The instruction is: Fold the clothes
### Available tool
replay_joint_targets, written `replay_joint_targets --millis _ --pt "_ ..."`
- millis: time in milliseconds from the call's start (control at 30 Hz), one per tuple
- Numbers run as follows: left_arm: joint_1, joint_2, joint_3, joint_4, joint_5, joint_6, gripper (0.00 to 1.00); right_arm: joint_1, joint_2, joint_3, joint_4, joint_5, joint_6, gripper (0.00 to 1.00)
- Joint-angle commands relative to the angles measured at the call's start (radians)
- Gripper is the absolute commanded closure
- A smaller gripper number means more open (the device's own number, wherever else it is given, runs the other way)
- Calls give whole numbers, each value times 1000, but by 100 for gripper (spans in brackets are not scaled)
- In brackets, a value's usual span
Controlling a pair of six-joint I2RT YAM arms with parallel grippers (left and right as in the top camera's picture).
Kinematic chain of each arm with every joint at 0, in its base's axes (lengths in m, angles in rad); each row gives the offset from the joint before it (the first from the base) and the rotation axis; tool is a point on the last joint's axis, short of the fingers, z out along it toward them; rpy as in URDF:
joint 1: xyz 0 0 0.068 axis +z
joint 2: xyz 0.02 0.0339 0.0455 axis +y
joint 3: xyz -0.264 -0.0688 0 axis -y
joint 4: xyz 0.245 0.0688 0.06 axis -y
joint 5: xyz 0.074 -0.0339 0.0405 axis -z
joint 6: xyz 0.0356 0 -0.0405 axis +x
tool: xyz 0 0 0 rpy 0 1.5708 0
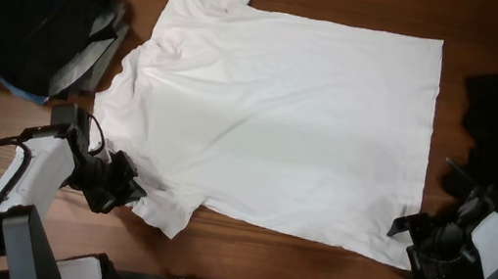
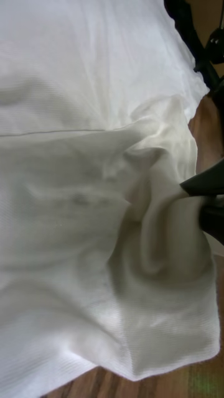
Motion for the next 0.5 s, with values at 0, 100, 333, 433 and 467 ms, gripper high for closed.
replay_joint_targets --millis 0,100,333,433,467 --pt "-3 -6 13 3 12 19 96 -2 4 -20 10 36 20 70" --pt "-3 -6 13 3 12 19 96 -2 4 -16 10 26 -11 96" --pt "-3 -6 77 -48 12 26 96 -2 -48 75 -24 -88 -145 96" --pt "-3 -14 158 -114 12 42 96 -1 -102 157 -82 -119 -181 96" --pt "-3 -20 177 -129 11 42 96 -1 -117 176 -100 -118 -191 96"
